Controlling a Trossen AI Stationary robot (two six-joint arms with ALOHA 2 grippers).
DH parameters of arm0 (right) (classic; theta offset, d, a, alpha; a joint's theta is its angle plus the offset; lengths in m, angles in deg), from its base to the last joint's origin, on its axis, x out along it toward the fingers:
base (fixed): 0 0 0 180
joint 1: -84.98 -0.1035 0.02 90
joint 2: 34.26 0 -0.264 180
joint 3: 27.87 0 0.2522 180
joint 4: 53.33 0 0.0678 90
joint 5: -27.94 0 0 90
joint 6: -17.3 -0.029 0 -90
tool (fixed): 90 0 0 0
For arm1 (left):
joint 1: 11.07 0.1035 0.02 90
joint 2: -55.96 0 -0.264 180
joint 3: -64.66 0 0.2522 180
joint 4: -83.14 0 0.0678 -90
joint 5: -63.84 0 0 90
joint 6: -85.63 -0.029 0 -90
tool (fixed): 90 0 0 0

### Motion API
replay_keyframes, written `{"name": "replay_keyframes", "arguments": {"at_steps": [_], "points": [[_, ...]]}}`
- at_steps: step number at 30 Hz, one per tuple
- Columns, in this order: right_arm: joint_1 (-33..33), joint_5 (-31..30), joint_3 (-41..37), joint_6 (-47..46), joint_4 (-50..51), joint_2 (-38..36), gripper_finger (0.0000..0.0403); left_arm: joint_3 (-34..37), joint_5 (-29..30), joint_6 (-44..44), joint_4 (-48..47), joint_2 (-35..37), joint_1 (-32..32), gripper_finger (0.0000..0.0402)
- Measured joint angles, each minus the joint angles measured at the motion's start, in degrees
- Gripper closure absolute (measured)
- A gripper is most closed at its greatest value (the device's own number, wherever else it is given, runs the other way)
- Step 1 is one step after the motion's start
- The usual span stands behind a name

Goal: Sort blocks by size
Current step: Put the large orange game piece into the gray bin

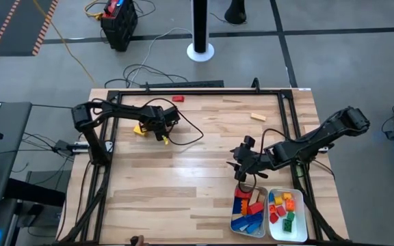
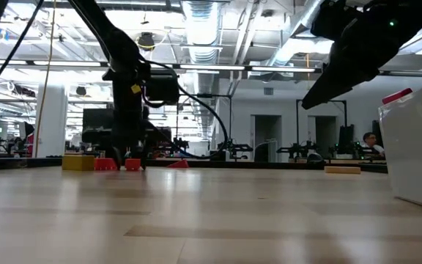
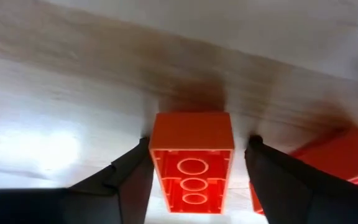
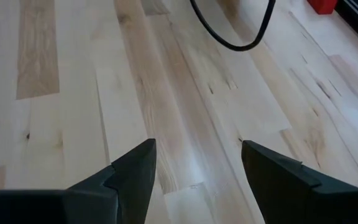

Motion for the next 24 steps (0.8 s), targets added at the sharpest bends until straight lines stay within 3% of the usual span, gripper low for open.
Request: {"name": "replay_keyframes", "arguments": {"at_steps": [8,17,20,24], "points": [[0.0,0.0,0.0,0.0,-0.2,0.0,0.0137,0.1,0.8,2.2,0.5,-0.1,-0.2,0.0271],[0.1,-0.6,0.0,-1.7,2.1,-0.1,0.0137,-3.3,7.7,21.5,-0.1,1.2,-4.9,0.0271],[0.1,-2.3,0.0,-4.1,6.8,-1.2,0.0137,-4.6,5.7,25.7,-0.1,3.3,-7.5,0.0271],[-0.2,-4.6,0.0,-9.8,14.6,-4.5,0.0137,-5.9,-2.6,35.2,2.4,6.9,-10.9,0.0271]]}}
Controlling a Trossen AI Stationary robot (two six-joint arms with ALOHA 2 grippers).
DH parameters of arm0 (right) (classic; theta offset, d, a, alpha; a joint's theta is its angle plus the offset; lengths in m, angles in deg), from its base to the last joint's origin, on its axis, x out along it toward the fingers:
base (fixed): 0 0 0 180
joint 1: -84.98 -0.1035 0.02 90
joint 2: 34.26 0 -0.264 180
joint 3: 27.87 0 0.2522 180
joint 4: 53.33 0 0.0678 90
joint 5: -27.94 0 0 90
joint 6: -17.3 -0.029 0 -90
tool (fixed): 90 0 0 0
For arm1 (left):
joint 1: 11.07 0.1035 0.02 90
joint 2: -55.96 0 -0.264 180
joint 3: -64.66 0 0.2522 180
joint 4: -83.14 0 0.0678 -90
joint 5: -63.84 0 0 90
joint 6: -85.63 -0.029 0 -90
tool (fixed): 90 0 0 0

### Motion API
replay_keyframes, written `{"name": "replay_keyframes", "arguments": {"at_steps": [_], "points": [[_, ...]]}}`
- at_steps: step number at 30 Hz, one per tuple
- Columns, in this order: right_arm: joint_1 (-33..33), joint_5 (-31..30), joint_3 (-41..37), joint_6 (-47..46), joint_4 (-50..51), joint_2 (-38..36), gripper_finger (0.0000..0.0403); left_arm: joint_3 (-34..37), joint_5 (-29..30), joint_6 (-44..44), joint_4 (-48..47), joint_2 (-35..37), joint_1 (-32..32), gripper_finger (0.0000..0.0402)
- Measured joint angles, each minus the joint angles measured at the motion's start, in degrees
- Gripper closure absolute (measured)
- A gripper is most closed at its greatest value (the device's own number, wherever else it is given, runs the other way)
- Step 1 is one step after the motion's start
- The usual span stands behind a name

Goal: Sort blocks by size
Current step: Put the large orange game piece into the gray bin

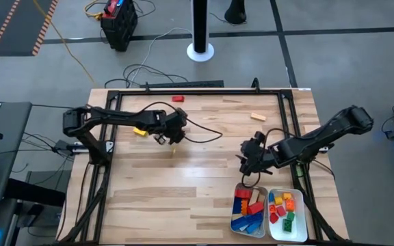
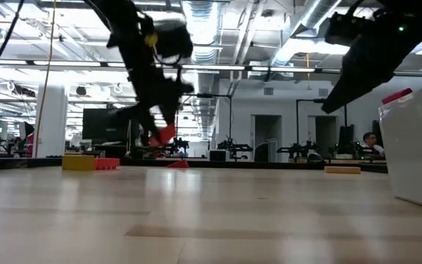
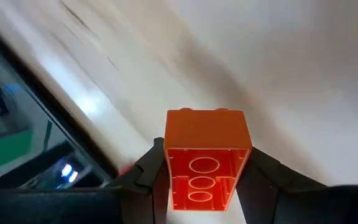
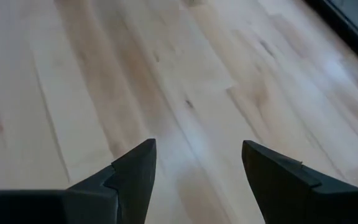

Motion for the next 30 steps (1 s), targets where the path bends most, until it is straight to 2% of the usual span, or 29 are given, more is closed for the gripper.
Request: {"name": "replay_keyframes", "arguments": {"at_steps": [3,9,13,18,23,26,30], "points": [[-0.7,-1.9,0.0,-0.7,1.4,-1.3,0.0137,0.0,-8.8,9.9,5.9,1.5,-2.3,0.0271],[-1.3,-4.4,0.0,-1.6,2.0,-1.3,0.0137,0.0,-24.7,32.7,23.9,1.1,-7.5,0.0271],[-1.1,-8.9,0.0,-7.6,8.1,-1.6,0.0137,0.0,-31.4,42.1,34.0,0.0,-11.8,0.0271],[-0.2,-10.9,0.0,-14.8,14.6,-1.9,0.0137,0.0,-32.4,49.0,48.0,-3.2,-17.3,0.026],[0.3,-11.0,0.0,-16.2,15.2,-2.3,0.0137,-1.2,-32.3,56.0,62.5,-10.7,-21.9,0.0256],[0.3,-11.0,0.0,-16.3,15.2,-2.4,0.0137,-4.4,-32.4,58.7,65.6,-15.0,-24.2,0.0259],[0.3,-11.0,0.0,-16.5,15.4,-2.4,0.0137,-10.5,-32.3,58.9,65.1,-19.4,-26.6,0.0257]]}}
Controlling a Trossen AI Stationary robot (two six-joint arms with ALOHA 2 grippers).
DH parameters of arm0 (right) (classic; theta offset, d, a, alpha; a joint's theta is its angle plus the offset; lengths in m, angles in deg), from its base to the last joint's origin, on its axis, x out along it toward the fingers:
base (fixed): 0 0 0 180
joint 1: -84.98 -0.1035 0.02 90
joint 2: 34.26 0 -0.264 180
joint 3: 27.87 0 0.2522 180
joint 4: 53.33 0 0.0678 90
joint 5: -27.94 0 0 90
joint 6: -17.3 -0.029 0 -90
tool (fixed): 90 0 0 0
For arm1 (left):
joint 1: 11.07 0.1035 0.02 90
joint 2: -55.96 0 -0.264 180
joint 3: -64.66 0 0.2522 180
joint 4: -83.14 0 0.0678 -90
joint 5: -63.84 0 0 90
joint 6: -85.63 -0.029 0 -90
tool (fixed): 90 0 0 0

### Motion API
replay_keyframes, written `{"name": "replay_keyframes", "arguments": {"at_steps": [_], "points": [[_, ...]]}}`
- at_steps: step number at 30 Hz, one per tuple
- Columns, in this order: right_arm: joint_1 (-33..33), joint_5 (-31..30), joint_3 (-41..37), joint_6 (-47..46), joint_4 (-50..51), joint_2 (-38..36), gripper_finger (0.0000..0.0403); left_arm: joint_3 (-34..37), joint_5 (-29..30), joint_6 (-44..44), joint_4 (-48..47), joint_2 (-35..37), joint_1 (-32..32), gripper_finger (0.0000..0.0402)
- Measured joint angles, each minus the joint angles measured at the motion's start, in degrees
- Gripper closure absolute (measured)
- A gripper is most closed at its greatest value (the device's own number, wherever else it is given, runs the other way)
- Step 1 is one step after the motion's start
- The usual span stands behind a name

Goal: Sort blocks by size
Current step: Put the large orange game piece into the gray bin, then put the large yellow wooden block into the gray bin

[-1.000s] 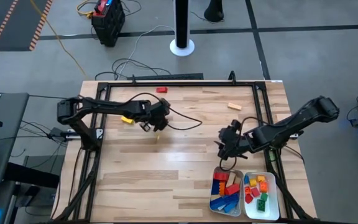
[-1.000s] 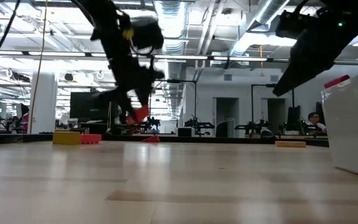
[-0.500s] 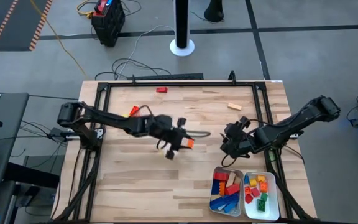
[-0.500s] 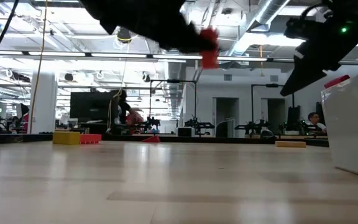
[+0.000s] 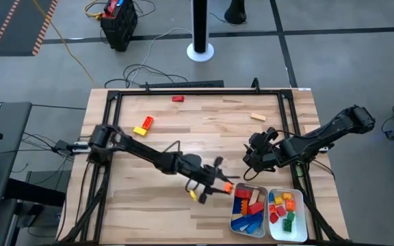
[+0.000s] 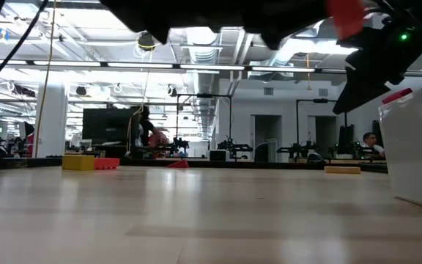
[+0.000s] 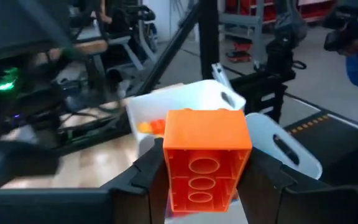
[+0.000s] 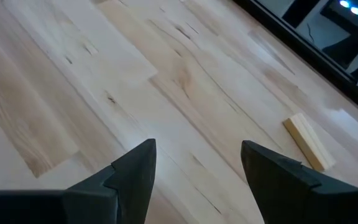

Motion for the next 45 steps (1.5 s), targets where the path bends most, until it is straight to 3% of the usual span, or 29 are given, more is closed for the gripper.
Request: {"name": "replay_keyframes", "arguments": {"at_steps": [10,19,22,28,32,36,40,45], "points": [[0.0,-0.5,0.0,-1.3,0.9,0.0,0.0137,-11.0,-0.1,2.5,-1.4,-8.5,-2.8,0.0255],[0.0,-0.5,0.0,-1.7,0.9,0.0,0.0137,-16.1,-0.3,8.0,-2.9,-15.4,-3.8,0.0252],[-0.1,-0.5,0.0,-1.8,1.0,0.0,0.0137,-17.0,-2.7,8.6,-6.3,-15.9,-3.8,0.0244],[-0.1,-0.5,0.0,-1.8,1.0,0.0,0.0137,-20.8,-6.1,6.0,-15.9,-15.8,-3.6,0.0185],[-1.6,0.5,0.0,-2.5,1.4,0.0,0.0137,-22.3,-6.0,-1.2,-22.3,-13.1,-3.6,0.0158],[-4.5,0.7,0.0,-4.8,2.6,-1.6,0.0137,-22.2,-5.8,-6.3,-25.9,-9.2,-3.6,0.0159],[-10.2,0.7,0.0,-5.1,0.8,-4.1,0.0137,-22.1,-5.4,-9.6,-37.7,-5.7,-3.6,0.0168],[-19.4,0.5,0.0,4.1,-13.3,-3.5,0.0143,-20.6,-1.5,-10.6,-46.6,-0.5,-3.9,0.0182]]}}
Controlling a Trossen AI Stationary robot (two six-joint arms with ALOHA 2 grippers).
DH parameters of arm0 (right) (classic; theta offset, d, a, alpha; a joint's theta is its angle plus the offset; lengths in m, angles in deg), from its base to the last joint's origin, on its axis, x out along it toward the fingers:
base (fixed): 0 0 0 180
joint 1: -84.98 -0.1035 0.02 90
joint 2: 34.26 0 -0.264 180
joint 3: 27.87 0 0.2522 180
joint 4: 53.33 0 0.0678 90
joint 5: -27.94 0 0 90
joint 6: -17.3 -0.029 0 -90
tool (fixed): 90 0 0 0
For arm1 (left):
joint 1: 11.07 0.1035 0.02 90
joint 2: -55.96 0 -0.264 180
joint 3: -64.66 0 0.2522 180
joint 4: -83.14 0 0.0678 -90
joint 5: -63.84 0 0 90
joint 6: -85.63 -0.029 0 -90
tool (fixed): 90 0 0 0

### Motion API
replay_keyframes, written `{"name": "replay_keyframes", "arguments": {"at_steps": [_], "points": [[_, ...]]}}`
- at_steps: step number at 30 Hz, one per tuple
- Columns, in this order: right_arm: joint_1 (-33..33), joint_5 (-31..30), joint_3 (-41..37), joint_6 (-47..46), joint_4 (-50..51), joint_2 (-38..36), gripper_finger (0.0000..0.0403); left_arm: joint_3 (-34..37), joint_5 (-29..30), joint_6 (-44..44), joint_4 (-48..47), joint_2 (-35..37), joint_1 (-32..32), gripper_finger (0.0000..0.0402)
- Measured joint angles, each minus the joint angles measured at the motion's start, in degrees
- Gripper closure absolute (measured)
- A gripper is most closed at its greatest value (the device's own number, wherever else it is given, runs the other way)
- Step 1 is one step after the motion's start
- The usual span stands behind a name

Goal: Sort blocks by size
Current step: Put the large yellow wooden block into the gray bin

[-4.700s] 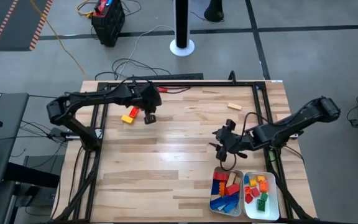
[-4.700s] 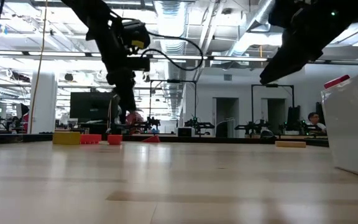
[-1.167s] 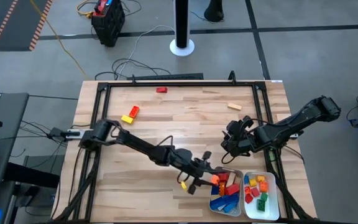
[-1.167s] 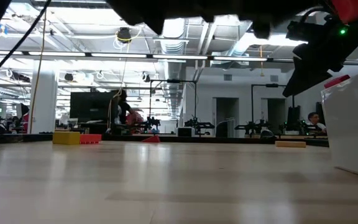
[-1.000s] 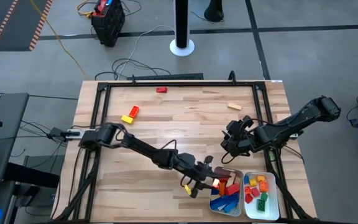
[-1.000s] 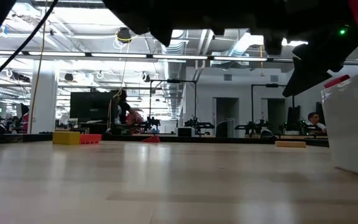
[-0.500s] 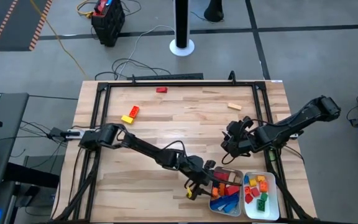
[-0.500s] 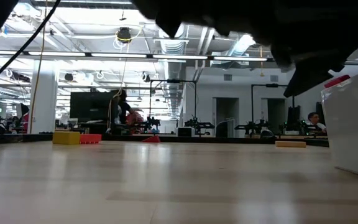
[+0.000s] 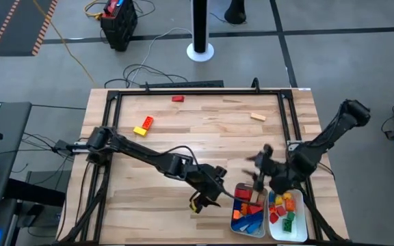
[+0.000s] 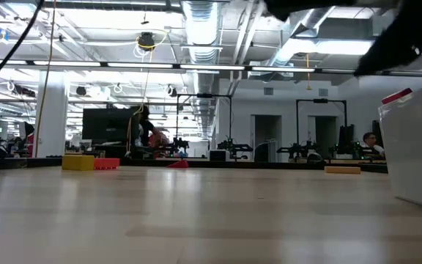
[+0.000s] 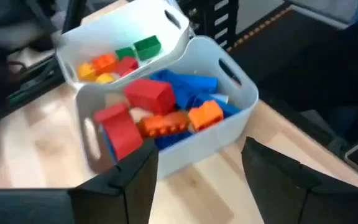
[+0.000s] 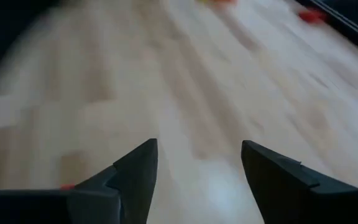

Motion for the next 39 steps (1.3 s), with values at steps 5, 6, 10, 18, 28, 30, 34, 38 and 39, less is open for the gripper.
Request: {"name": "replay_keyframes", "arguments": {"at_steps": [5,6,10,18,28,30,34,38,39], "points": [[-3.2,0.2,1.6,11.2,-13.8,5.9,0.0157,9.1,9.2,-0.9,2.6,6.8,-1.1,0.0189],[-3.6,0.2,2.8,11.6,-13.5,7.2,0.0159,11.3,11.3,-0.6,3.6,9.0,-1.3,0.0189],[-5.4,0.3,8.0,16.6,-13.4,12.5,0.0164,20.5,19.7,2.6,6.3,17.6,-1.8,0.019],[-2.6,12.8,20.4,20.8,-12.8,27.0,0.0165,34.2,36.3,19.6,-1.8,34.7,-0.7,0.019],[0.6,32.0,42.1,19.0,6.8,42.8,0.0165,37.1,45.3,37.4,-21.1,49.2,1.3,0.019],[0.7,35.3,44.5,17.8,10.4,45.1,0.0165,37.1,45.2,40.2,-26.8,50.5,2.7,0.019],[0.4,40.2,46.2,15.2,15.8,48.0,0.0165,37.1,45.5,44.6,-36.4,50.8,6.0,0.019],[-0.3,42.9,46.2,12.0,21.2,48.8,0.0167,37.1,45.4,45.9,-39.1,50.8,8.1,0.019],[-0.5,43.0,46.1,11.0,22.2,48.8,0.0169,37.1,45.3,45.7,-39.1,50.8,8.4,0.019]]}}
